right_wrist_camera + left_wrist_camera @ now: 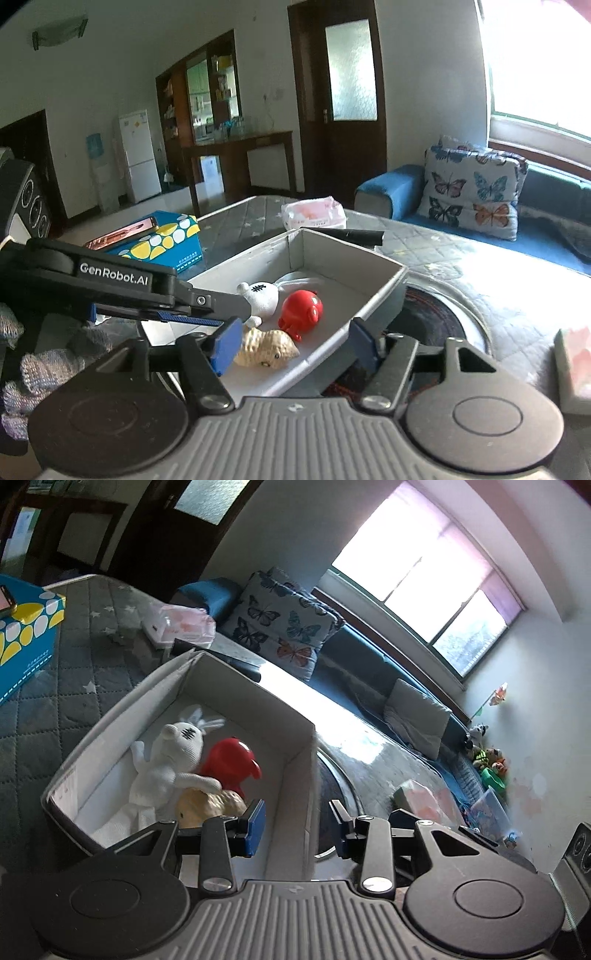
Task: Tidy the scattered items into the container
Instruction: 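Lower the red toy into the box and open the left gripper, then move the left gripper to the green ball toy and close on it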
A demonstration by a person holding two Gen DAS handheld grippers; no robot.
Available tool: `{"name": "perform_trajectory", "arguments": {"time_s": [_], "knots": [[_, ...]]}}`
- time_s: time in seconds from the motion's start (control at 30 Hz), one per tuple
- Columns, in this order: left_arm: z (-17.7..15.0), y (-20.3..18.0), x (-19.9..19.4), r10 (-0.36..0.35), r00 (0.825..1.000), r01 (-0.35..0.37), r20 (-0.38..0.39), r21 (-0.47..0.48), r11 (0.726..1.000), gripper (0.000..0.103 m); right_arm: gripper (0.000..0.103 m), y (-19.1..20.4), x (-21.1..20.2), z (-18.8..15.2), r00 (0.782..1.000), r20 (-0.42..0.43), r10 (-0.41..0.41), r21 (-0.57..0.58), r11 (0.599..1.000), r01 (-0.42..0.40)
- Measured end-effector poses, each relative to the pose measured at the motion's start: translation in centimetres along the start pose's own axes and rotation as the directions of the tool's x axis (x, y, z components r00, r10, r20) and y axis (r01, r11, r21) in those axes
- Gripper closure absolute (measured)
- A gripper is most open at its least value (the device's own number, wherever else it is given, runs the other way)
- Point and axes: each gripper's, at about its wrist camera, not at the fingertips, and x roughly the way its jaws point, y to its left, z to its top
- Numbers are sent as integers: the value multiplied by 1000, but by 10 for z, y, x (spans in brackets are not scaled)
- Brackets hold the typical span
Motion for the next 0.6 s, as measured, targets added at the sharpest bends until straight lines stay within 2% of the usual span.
{"name": "perform_trajectory", "arguments": {"time_s": [0.1,0.3,0.57,0.6], "knots": [[-11,-10,-4,-11,1000,11,-1,19,1000,64,31,1,-16,-12,1000,13,-16,3,1000,16],[-36,-34,-6,-27,1000,28,-11,83,996,64,30,-4,-41,-40,999,17,-51,38,998,51],[-65,-49,10,-44,995,53,-89,102,993,63,25,-10,-63,-71,993,13,-118,39,992,117],[-67,-49,12,-44,994,55,-99,103,993,63,22,-10,-64,-74,992,10,-123,40,992,123]]}}
